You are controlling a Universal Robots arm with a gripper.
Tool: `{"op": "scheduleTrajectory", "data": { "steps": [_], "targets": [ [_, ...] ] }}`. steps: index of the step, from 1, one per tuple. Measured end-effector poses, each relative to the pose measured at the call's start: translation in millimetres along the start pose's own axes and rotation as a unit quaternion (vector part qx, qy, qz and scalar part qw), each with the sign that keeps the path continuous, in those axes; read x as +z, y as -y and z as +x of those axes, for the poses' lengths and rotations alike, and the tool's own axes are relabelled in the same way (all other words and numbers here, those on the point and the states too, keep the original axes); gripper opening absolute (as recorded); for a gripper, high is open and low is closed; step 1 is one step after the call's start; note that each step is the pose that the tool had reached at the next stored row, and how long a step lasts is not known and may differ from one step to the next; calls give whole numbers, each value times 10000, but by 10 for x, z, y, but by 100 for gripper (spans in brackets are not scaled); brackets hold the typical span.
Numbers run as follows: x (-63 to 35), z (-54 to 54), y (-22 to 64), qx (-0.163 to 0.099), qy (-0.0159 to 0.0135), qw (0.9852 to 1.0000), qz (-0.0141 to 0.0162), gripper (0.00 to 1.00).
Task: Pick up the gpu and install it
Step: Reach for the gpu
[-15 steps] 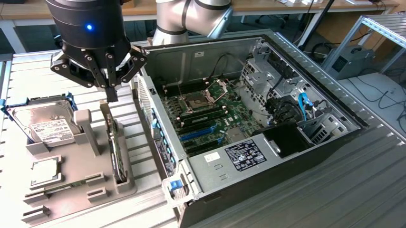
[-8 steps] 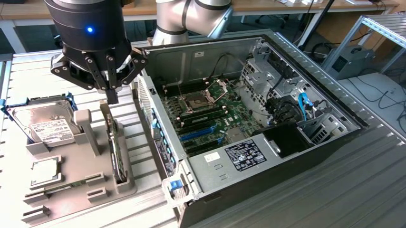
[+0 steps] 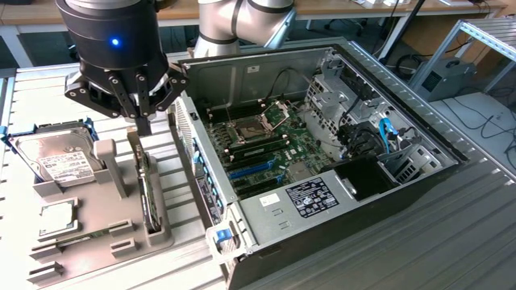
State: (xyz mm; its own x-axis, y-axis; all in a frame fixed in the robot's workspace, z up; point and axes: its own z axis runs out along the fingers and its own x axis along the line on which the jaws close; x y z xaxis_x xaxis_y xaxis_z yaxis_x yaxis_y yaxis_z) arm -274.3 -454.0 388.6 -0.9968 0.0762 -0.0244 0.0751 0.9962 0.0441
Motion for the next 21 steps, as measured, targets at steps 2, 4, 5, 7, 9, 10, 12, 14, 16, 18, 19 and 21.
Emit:
{"op": "scheduleTrajectory", "data": {
  "steps": [2, 4, 5, 7, 9, 10, 12, 14, 16, 18, 19, 21],
  "targets": [
    [0, -1, 13, 0, 0, 10000, 0, 11],
    [0, -2, 27, 0, 0, 10000, 0, 11],
    [0, -3, 35, 0, 0, 10000, 0, 11],
    [-1, -4, 53, 0, 0, 10000, 0, 11],
    [-1, -6, 79, 0, 0, 10000, 0, 11],
    [-1, -6, 87, 0, 0, 10000, 0, 11],
    [-2, -9, 113, 0, 0, 10000, 0, 11],
    [-3, -10, 130, 0, 0, 10000, 0, 11],
    [-3, -11, 150, 0, 0, 10000, 0, 11],
    [-3, -13, 168, 0, 0, 10000, 0, 11],
    [-4, -13, 181, 0, 0, 10000, 0, 11],
    [-5, -17, 218, 0, 0, 10000, 0, 11]
  ]
}}
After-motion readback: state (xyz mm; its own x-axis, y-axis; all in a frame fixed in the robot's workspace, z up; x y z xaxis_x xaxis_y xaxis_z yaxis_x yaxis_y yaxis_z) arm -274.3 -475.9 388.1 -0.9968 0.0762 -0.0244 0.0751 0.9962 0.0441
